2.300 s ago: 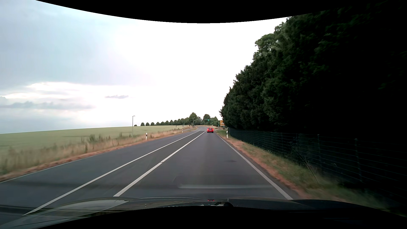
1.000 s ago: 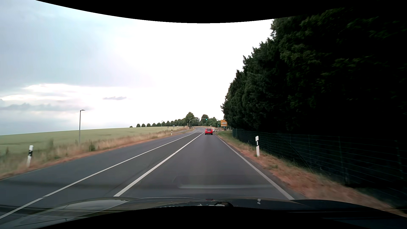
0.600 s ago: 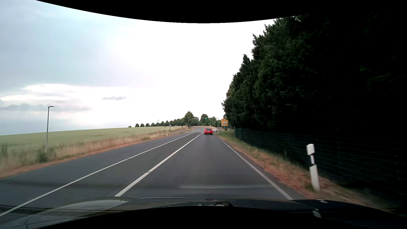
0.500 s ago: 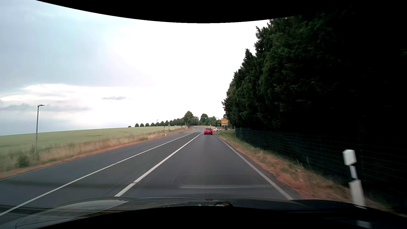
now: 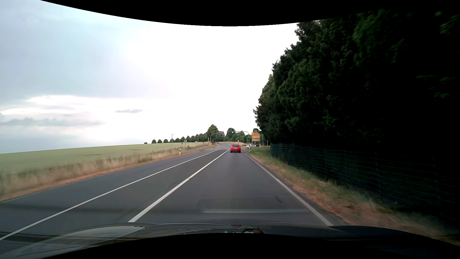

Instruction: Follow the waypoints while adhering to traffic rules and regulations

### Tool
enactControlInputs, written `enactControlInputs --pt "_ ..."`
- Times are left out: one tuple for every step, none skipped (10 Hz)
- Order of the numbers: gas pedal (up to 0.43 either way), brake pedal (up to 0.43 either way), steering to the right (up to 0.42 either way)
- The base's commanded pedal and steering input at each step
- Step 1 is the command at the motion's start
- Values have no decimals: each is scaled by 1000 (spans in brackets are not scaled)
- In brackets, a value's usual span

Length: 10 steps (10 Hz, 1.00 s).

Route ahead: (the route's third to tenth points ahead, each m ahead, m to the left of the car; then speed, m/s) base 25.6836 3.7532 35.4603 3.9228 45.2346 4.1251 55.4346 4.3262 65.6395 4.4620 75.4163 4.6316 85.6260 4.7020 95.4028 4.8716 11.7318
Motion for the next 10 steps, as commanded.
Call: enactControlInputs --pt "79 0 -4" --pt "79 0 -4" --pt "79 0 -4" --pt "79 0 -4" --pt "79 0 -4" --pt "79 0 -4" --pt "79 0 -4" --pt "79 0 -4" --pt "79 0 -4" --pt "79 0 -4"
